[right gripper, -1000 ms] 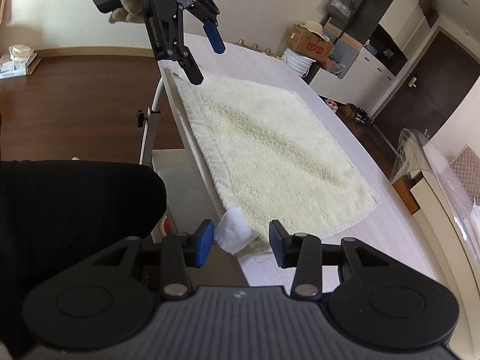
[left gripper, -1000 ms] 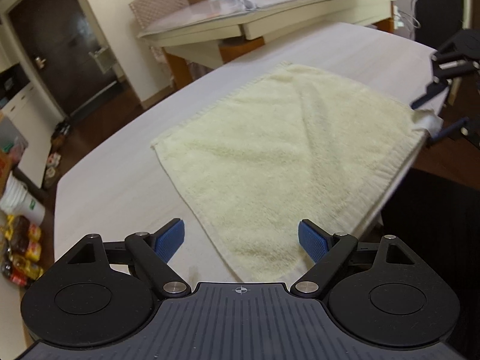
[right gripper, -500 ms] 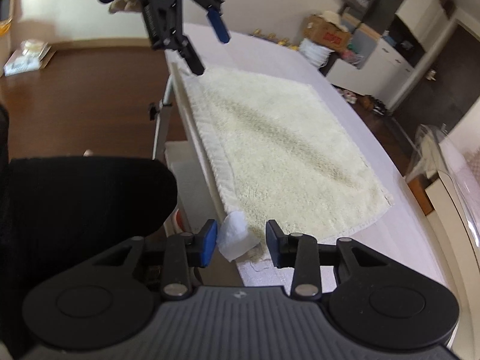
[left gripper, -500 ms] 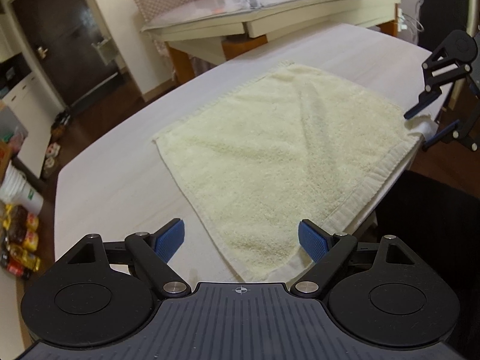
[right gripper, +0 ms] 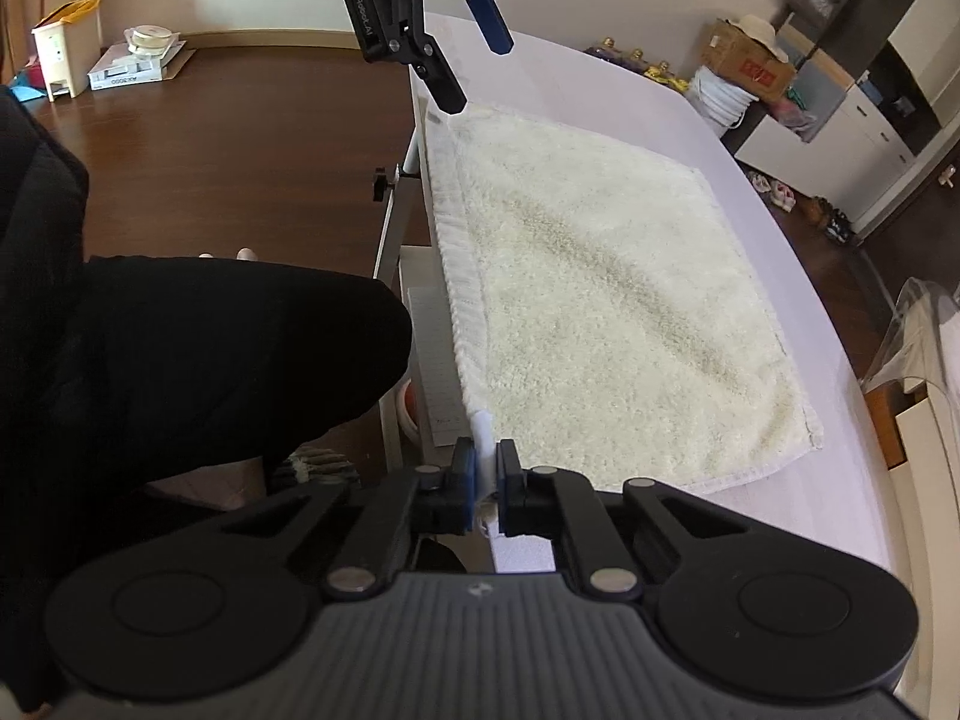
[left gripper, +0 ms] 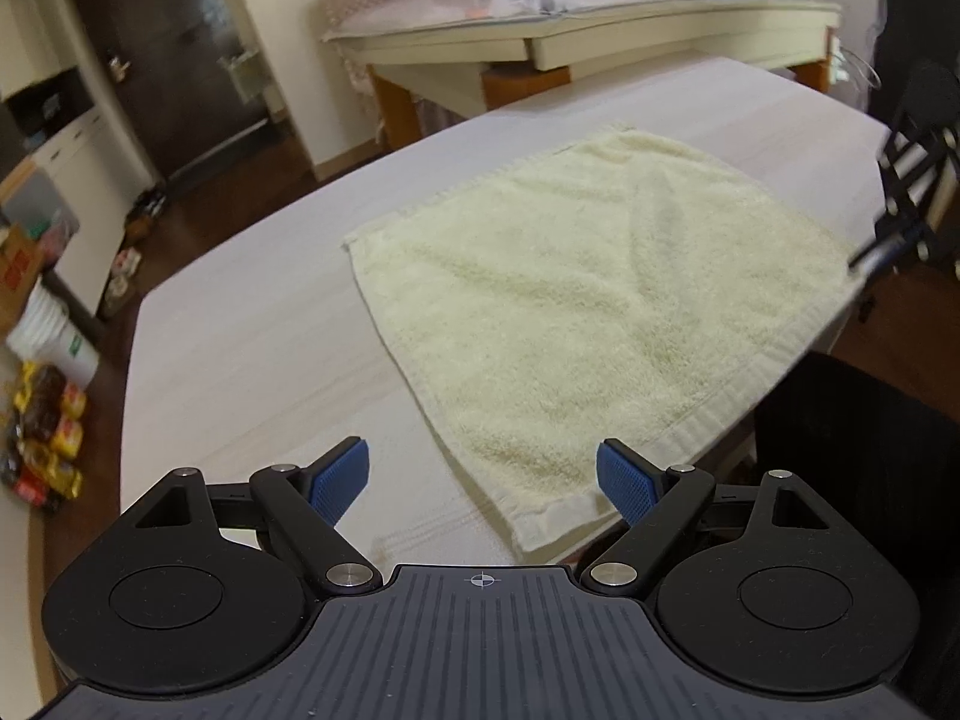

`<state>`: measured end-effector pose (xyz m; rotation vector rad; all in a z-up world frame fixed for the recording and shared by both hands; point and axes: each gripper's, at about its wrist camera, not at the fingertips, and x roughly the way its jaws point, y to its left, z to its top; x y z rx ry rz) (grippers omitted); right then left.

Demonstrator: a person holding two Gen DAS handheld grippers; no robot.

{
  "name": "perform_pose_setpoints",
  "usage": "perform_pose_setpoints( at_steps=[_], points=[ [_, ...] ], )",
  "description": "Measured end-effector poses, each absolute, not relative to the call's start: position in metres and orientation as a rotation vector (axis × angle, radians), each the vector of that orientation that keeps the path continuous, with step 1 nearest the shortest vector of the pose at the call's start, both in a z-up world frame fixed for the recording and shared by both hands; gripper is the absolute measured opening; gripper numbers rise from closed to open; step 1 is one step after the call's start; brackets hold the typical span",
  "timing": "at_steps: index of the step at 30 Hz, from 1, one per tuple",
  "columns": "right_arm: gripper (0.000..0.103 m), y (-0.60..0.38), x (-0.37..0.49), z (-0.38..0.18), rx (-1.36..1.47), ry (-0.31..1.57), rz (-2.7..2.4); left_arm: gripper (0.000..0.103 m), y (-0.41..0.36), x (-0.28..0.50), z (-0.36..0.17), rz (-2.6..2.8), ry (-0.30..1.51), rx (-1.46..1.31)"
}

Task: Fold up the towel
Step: 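Hold a towel corner with the right gripper while the left gripper grasps the adjacent corner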

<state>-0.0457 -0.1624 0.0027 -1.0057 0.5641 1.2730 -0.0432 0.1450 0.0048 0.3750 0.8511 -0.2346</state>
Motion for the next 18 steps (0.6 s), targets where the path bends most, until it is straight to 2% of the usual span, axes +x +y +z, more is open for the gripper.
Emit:
perform_pose_setpoints(
  at_steps=[5, 11, 13, 15, 17, 18],
  points=[
    [0.007, -0.168, -0.034, 0.010, -0.947, 0.551, 1.246, 0.084, 0.137, -0.049, 0.005, -0.392, 0.834, 0.548],
    [0.007, -0.173, -0.025, 0.014, -0.853, 0.561, 1.219, 0.074, 0.122, -0.051, -0.001, -0.586, 0.842, 0.755],
    [0.007, -0.174, -0.023, 0.014, -0.836, 0.564, 1.209, 0.067, 0.117, -0.050, -0.006, -0.633, 0.854, 0.812],
    [0.007, -0.174, -0.022, 0.014, -0.832, 0.565, 1.191, 0.053, 0.111, -0.051, -0.014, -0.661, 0.868, 0.852],
    [0.007, -0.172, -0.022, 0.014, -0.823, 0.570, 1.186, 0.045, 0.108, -0.051, -0.018, -0.678, 0.880, 0.875],
    [0.007, -0.171, -0.022, 0.014, -0.819, 0.570, 1.182, 0.037, 0.107, -0.051, -0.020, -0.683, 0.882, 0.888]
  ],
)
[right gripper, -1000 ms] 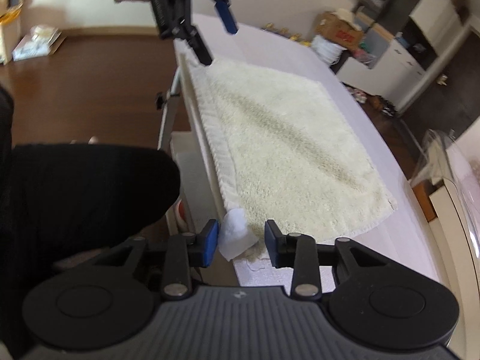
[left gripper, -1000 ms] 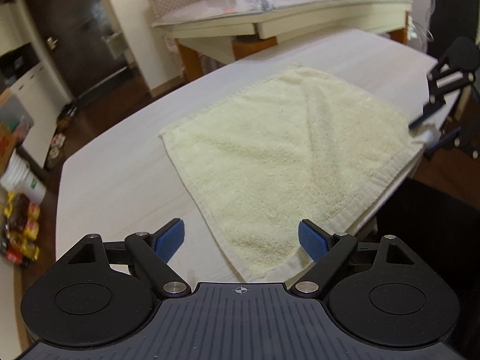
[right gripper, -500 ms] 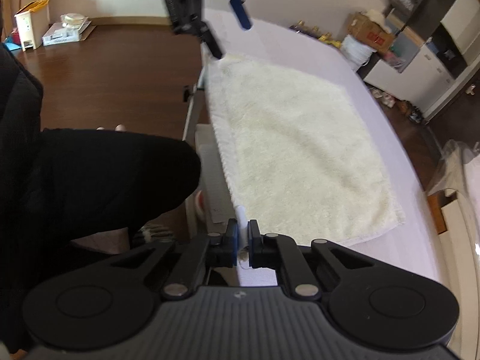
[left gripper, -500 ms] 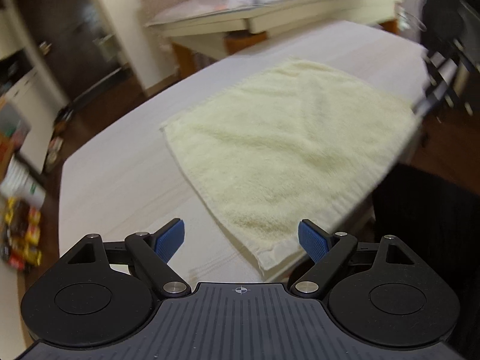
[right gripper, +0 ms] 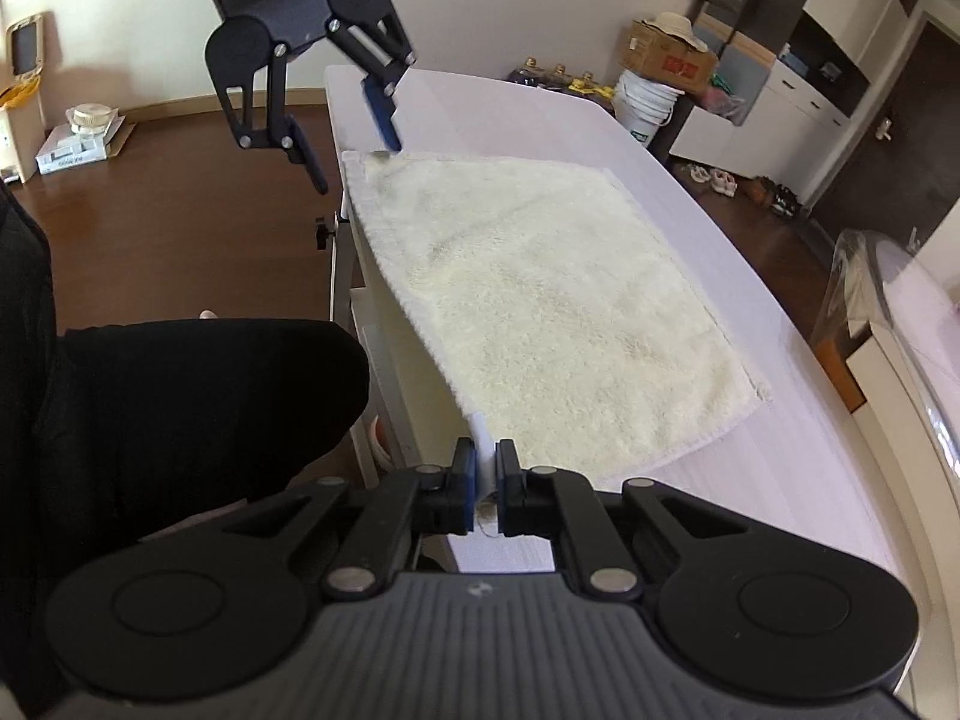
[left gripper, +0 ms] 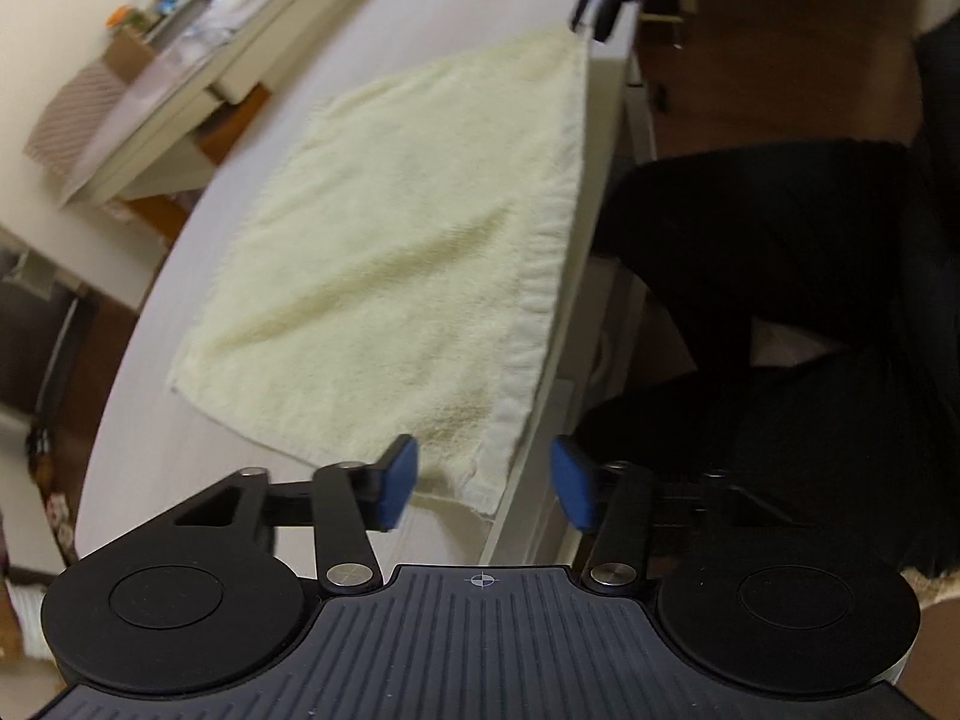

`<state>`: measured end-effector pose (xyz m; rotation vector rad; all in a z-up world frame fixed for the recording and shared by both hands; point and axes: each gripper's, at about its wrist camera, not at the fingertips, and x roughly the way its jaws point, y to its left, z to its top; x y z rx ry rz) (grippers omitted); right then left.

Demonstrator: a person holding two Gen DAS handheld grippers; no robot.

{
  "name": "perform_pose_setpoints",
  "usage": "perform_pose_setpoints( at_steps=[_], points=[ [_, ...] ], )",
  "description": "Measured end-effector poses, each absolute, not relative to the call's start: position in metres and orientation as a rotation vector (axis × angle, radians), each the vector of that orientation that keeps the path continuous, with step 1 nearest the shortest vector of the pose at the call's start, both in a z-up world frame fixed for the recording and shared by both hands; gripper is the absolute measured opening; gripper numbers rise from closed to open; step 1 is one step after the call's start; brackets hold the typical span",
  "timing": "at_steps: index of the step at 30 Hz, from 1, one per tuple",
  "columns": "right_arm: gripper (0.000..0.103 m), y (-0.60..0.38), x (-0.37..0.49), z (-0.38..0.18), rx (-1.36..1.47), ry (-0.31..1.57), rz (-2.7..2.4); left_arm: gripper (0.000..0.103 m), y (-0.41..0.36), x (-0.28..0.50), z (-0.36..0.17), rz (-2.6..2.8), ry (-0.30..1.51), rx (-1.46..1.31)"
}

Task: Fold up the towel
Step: 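Hold a towel corner with the right gripper while the left gripper grasps the adjacent corner, then lift both held corners and fold the towel over onto itself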

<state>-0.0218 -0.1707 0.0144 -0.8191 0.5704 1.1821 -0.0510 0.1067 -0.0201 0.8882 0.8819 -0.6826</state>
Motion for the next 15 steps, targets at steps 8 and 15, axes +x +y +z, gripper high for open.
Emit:
perform_pose_setpoints(
  at_steps=[8, 15],
  points=[
    [0.007, -0.165, -0.020, 0.016, -0.802, 0.568, 1.172, 0.006, 0.109, -0.057, -0.012, -0.673, 0.916, 0.881],
    [0.007, -0.168, -0.024, 0.017, -0.803, 0.568, 1.170, 0.006, 0.112, -0.061, 0.006, -0.701, 0.923, 0.753]
  ],
)
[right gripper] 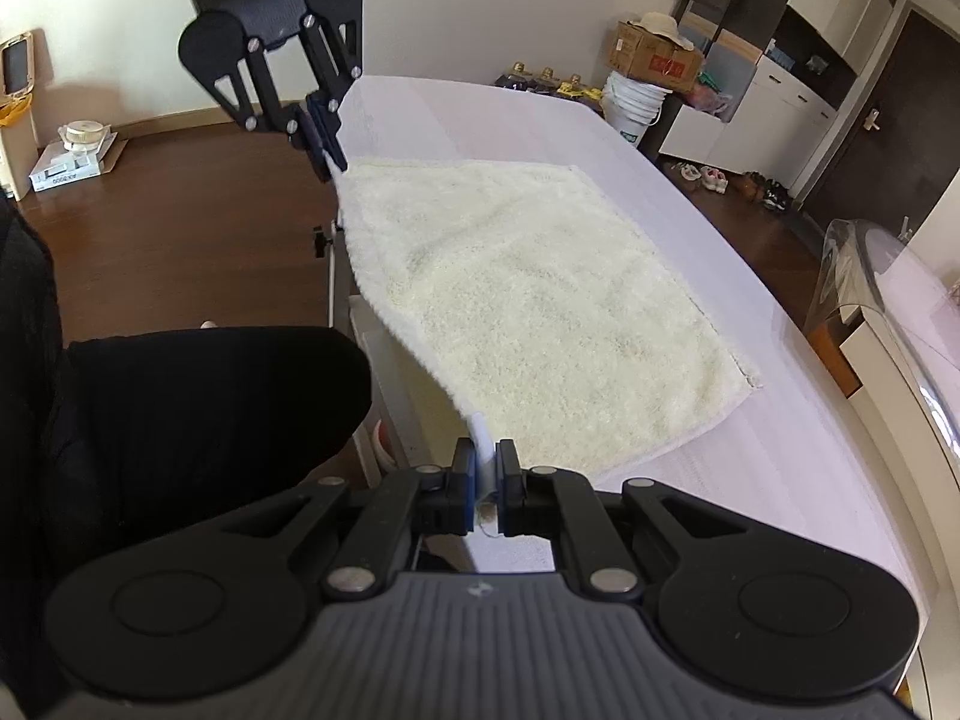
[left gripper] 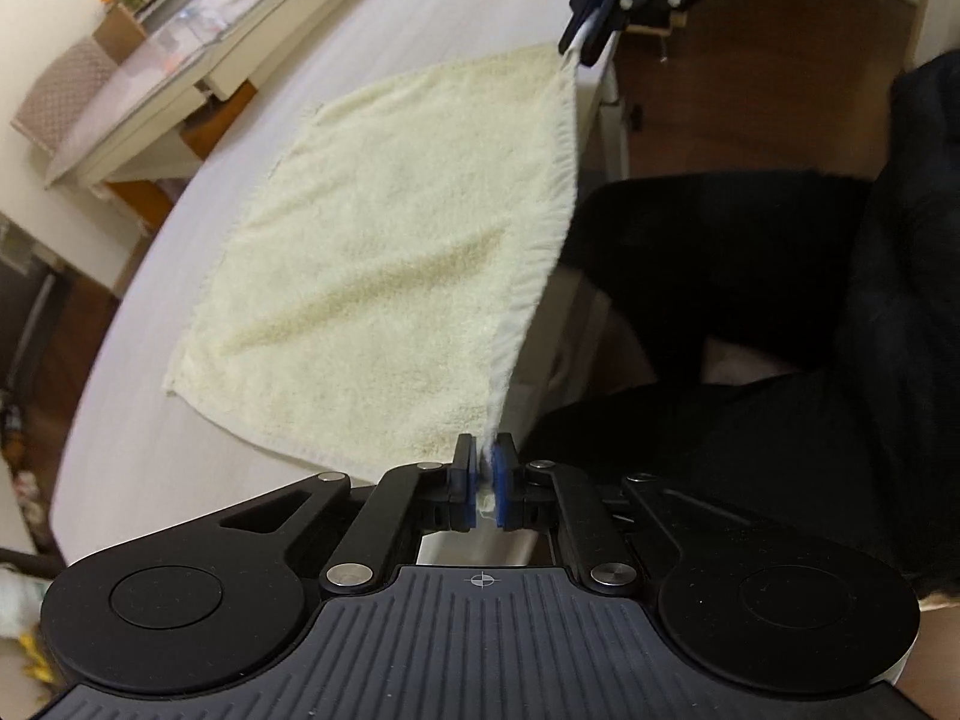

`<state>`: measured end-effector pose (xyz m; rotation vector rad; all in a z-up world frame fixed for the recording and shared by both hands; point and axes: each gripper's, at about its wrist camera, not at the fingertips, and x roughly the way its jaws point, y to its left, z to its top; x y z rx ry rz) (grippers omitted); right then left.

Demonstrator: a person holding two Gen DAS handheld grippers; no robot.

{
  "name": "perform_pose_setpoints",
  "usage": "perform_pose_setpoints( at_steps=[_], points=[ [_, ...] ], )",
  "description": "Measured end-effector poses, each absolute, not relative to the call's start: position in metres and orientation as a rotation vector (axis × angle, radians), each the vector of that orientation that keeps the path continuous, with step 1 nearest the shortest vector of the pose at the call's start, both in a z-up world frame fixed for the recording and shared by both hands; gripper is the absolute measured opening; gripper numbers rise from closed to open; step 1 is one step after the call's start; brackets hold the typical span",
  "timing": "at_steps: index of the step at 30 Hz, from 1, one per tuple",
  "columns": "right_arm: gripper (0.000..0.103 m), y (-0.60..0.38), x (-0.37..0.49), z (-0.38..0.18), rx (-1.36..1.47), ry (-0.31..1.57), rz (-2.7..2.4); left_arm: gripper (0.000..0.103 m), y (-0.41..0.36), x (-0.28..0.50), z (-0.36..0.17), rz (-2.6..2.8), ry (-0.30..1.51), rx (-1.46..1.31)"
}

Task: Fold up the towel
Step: 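Lift both held corners and fold the towel over onto itself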

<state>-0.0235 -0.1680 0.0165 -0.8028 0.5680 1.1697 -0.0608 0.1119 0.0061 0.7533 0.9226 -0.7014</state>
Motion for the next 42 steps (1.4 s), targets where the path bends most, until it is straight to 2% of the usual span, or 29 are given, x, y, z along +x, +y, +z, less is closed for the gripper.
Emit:
perform_pose_setpoints(
  at_steps=[7, 16, 32, 42],
  points=[
    [0.007, -0.169, -0.016, 0.027, -0.768, 0.538, 1.138, 0.006, 0.117, -0.028, 0.025, -0.586, 0.921, 0.626],
    [0.007, -0.151, 0.042, 0.052, -0.719, 0.471, 1.055, 0.006, 0.130, 0.035, 0.053, -0.412, 0.872, 0.503],
    [0.007, -0.105, 0.144, 0.027, -0.663, 0.539, 1.032, 0.006, 0.163, 0.117, 0.025, -0.287, 0.916, 0.400],
    [0.007, -0.104, 0.164, 0.008, -0.604, 0.610, 1.005, 0.006, 0.173, 0.140, 0.011, -0.273, 0.928, 0.388]
  ],
)
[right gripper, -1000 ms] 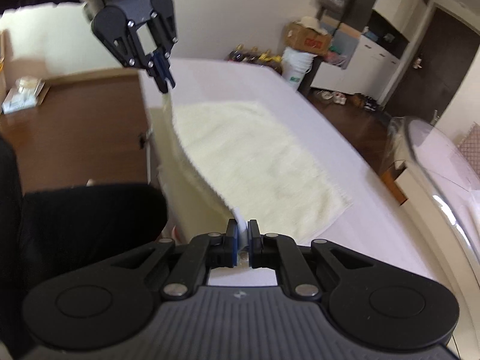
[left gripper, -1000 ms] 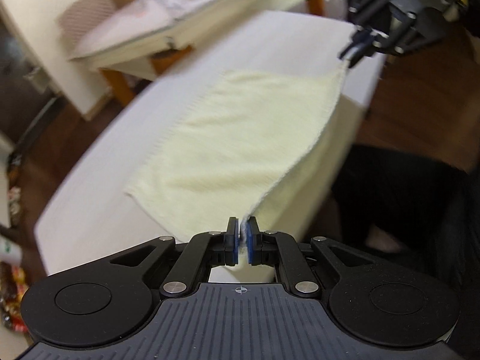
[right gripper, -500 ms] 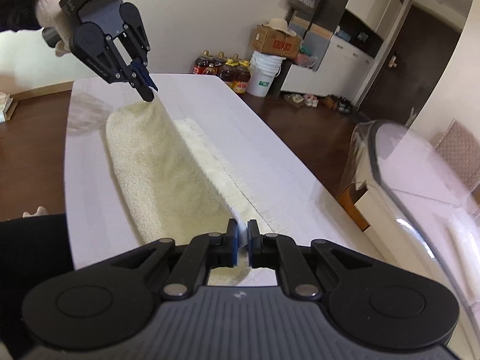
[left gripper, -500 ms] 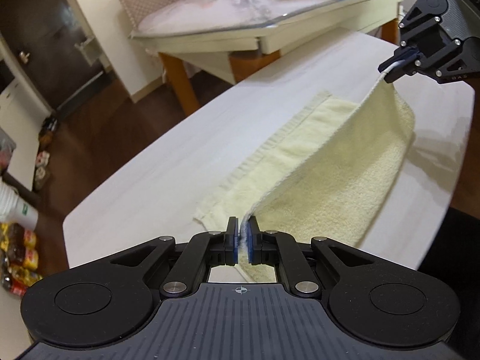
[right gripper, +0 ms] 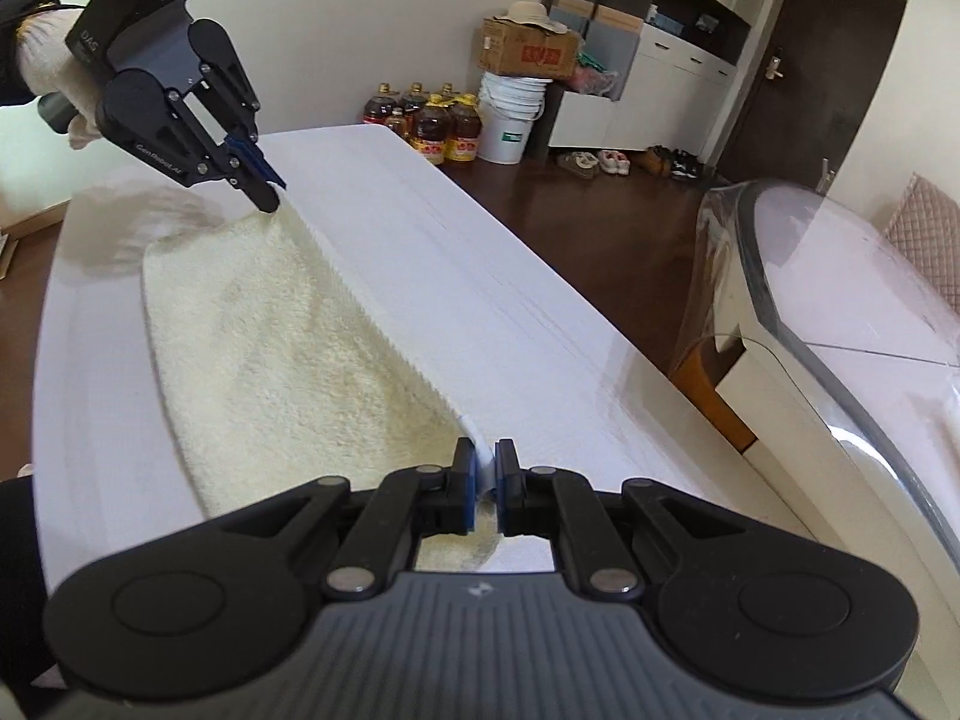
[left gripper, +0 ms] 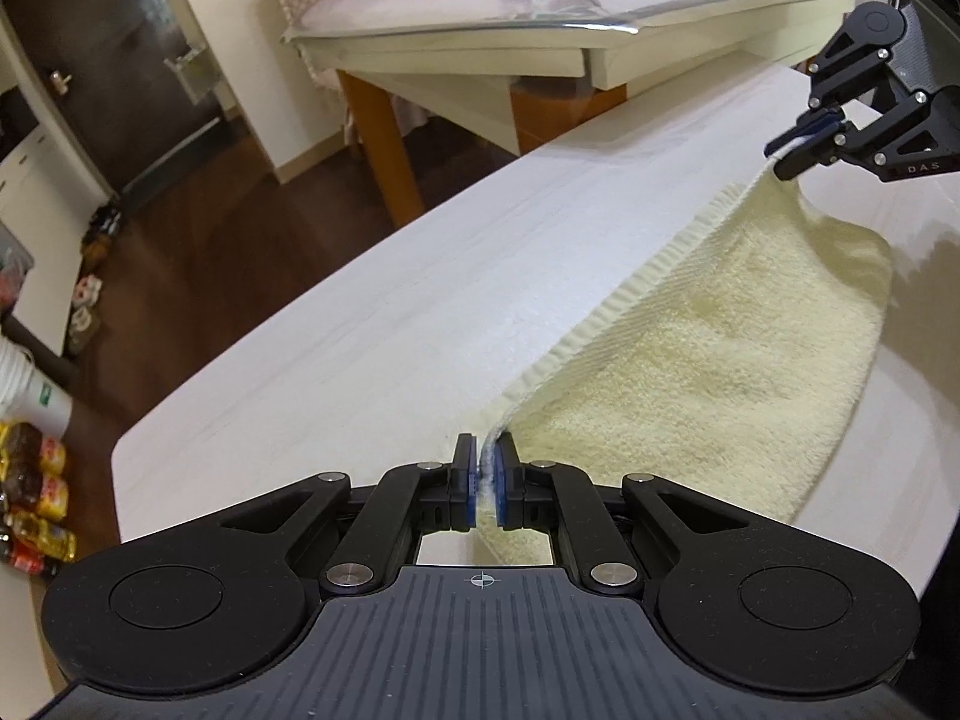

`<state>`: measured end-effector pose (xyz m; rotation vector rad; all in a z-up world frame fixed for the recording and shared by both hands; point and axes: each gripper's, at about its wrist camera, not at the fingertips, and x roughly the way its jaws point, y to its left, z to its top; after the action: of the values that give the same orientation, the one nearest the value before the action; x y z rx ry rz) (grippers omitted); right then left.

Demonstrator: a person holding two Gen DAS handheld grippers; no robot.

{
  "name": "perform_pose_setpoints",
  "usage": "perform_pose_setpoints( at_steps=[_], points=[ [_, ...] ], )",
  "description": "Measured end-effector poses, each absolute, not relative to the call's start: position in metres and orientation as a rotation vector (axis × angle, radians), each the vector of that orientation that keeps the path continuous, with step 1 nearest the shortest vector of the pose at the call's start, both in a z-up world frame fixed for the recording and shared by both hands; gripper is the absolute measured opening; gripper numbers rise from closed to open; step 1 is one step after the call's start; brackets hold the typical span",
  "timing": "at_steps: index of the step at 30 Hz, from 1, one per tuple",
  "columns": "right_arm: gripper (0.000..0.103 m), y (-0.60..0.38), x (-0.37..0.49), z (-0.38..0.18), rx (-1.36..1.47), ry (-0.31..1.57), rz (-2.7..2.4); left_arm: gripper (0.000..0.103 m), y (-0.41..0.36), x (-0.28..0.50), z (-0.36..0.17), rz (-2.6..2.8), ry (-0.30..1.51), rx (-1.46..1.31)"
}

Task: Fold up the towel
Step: 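Lift both held corners and fold the towel over onto itself, then open both grippers and release the folded towel edge onto the table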

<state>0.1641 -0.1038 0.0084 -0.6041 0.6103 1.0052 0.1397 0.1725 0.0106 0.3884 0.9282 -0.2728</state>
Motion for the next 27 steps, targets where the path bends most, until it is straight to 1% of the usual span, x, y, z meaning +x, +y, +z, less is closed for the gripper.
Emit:
perform_pose_setpoints(
  at_steps=[8, 10, 11, 12, 14, 19, 20, 21, 22, 24, 27],
  points=[
    [0.008, -0.100, 0.176, -0.005, -0.556, 0.676, 0.979, 0.007, 0.177, 0.144, -0.004, -0.255, 0.952, 0.385],
    [0.009, -0.098, 0.179, -0.008, -0.563, 0.682, 0.966, 0.013, 0.180, 0.144, -0.006, -0.242, 0.951, 0.375],
    [0.013, -0.099, 0.179, -0.010, -0.557, 0.684, 0.961, 0.018, 0.181, 0.144, -0.007, -0.234, 0.950, 0.370],
    [0.019, -0.101, 0.180, -0.010, -0.548, 0.682, 0.953, 0.026, 0.184, 0.144, -0.006, -0.218, 0.944, 0.357],
    [0.019, -0.106, 0.180, -0.008, -0.522, 0.668, 0.938, 0.032, 0.188, 0.146, -0.005, -0.186, 0.929, 0.342],
    [0.022, -0.113, 0.184, -0.008, -0.487, 0.668, 0.898, 0.035, 0.197, 0.153, -0.007, -0.144, 0.914, 0.323],
    [0.022, -0.113, 0.183, -0.010, -0.492, 0.675, 0.893, 0.037, 0.197, 0.153, -0.007, -0.140, 0.913, 0.329],
    [0.025, -0.114, 0.181, -0.010, -0.491, 0.673, 0.886, 0.041, 0.197, 0.154, -0.008, -0.136, 0.912, 0.334],
    [0.026, -0.115, 0.179, -0.010, -0.490, 0.671, 0.878, 0.042, 0.197, 0.153, -0.007, -0.129, 0.912, 0.342],
    [0.029, -0.120, 0.173, -0.008, -0.486, 0.667, 0.857, 0.043, 0.198, 0.152, -0.006, -0.123, 0.912, 0.343],
    [0.028, -0.129, 0.164, 0.003, -0.433, 0.641, 0.840, 0.042, 0.205, 0.147, -0.002, -0.111, 0.901, 0.323]
  ],
)
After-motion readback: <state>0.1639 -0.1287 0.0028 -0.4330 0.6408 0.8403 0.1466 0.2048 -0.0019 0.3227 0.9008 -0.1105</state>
